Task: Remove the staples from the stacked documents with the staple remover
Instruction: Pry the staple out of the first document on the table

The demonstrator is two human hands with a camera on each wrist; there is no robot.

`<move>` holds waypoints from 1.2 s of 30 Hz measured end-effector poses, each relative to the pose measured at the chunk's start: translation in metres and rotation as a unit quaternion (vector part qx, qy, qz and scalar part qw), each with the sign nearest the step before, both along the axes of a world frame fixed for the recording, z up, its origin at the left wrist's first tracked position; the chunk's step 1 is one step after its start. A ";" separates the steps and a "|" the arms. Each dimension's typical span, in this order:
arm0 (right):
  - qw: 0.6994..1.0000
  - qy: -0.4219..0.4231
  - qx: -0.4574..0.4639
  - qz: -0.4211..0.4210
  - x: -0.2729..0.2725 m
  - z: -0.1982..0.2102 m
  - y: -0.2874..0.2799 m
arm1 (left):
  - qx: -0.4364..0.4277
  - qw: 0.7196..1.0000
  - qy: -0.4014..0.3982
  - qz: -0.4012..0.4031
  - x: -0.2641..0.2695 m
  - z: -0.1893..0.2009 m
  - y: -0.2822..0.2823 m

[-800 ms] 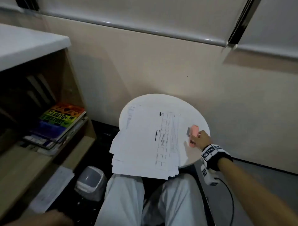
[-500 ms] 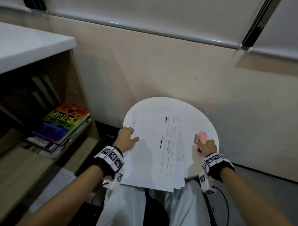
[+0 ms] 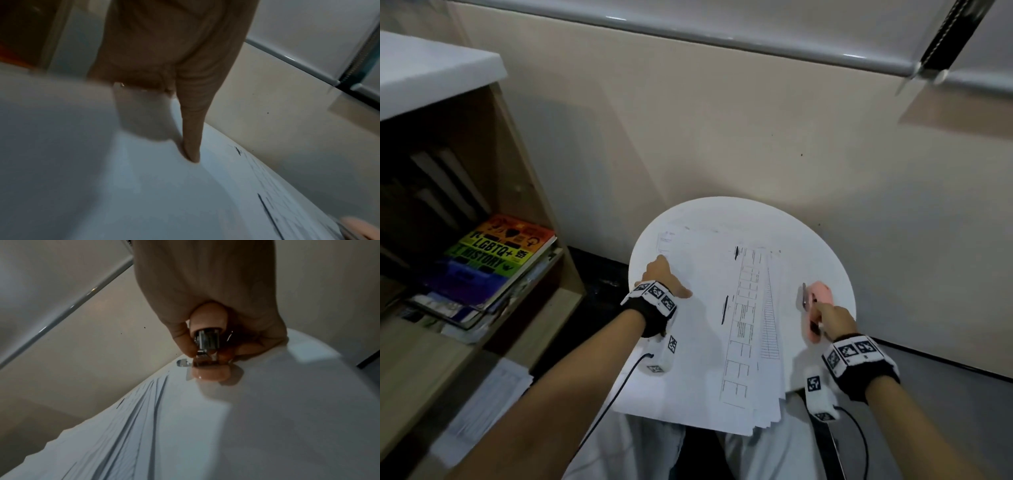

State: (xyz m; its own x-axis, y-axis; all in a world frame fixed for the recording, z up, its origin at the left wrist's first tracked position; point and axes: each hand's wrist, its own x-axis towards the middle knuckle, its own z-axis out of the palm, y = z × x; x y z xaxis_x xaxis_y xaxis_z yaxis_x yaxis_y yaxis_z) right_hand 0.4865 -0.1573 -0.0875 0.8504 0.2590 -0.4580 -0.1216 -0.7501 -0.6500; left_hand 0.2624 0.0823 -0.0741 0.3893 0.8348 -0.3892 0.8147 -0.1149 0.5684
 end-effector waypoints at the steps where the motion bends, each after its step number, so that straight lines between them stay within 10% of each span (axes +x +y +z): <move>1: 1.000 -0.002 0.010 -0.012 -0.001 -0.001 0.000 | 0.003 0.999 -0.032 0.002 0.000 -0.002 -0.001; 8: 0.980 0.020 0.172 -0.099 -0.023 0.009 -0.015 | 0.181 0.944 -0.274 0.044 -0.022 -0.002 -0.020; 14: 0.963 0.038 0.240 -0.117 -0.035 0.022 -0.024 | -0.003 0.854 -0.517 -0.062 -0.045 0.039 -0.033; 20: 0.953 0.019 0.286 -0.097 -0.026 0.046 -0.036 | -0.078 0.901 -0.427 0.015 -0.061 0.035 -0.054; 26: 0.945 -0.144 0.291 -0.030 -0.056 0.080 -0.024 | -0.041 0.965 -0.243 -0.089 -0.082 0.002 -0.092; 30: 0.950 -0.101 0.283 0.081 -0.090 0.091 0.005 | -0.019 0.987 -0.075 -0.142 -0.080 -0.003 -0.094; 33: 0.959 -0.042 0.205 0.189 -0.109 0.082 0.033 | 0.153 0.963 0.115 -0.188 -0.077 0.004 -0.092; 36: 0.951 -0.029 0.120 0.285 -0.130 0.067 0.058 | 0.266 0.930 0.125 -0.220 -0.067 0.006 -0.083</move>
